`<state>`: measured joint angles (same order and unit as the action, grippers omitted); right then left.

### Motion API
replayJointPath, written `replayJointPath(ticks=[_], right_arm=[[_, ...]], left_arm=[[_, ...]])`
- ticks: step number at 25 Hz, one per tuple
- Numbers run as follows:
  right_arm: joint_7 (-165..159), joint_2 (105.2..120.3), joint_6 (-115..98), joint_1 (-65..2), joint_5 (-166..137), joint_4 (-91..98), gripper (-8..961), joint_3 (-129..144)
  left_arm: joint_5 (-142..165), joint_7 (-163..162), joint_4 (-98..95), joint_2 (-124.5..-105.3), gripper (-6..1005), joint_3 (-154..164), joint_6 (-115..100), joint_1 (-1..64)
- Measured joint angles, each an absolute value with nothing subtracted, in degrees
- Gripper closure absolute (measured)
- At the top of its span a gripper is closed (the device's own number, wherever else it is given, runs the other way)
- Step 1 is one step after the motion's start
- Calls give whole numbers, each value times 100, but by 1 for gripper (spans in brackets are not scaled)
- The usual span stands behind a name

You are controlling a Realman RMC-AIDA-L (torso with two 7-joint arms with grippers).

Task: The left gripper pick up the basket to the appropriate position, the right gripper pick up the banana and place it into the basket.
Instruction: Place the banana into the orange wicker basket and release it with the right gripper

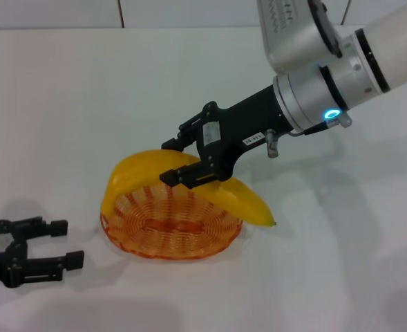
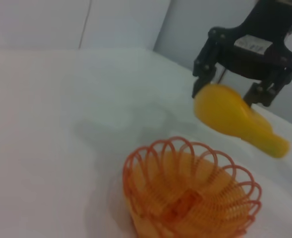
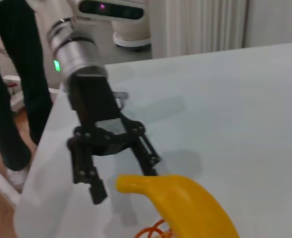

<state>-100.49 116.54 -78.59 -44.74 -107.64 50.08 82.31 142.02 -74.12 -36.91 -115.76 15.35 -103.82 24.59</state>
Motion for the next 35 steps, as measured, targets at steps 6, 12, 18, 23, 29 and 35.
replayJointPath(ticks=[6,12,18,23,29,35], right_arm=[[-10139,11656,-7628,-4426,-10736,4982,429,8352],[-10087,11697,-7422,-4457,-10383,4742,423,8882],[-10143,11703,-6984,-4432,-10050,4640,418,9455],[-10144,11692,-6843,-4517,-9704,4376,413,9669],[-10128,11676,-6920,-4549,-9634,4400,407,9671],[-10054,11668,-7059,-4552,-9449,4393,402,9618]], left_arm=[[14357,-7656,-3624,-11487,154,1539,-10495,2474],[14383,-7663,-3631,-11484,154,1557,-10442,2479],[14387,-7658,-3644,-11481,154,1518,-10410,2479],[14360,-7658,-3654,-11478,154,1489,-10403,2478],[14373,-7660,-3664,-11478,154,1491,-10402,2478],[14354,-7667,-3665,-11478,154,1494,-10333,2479]])
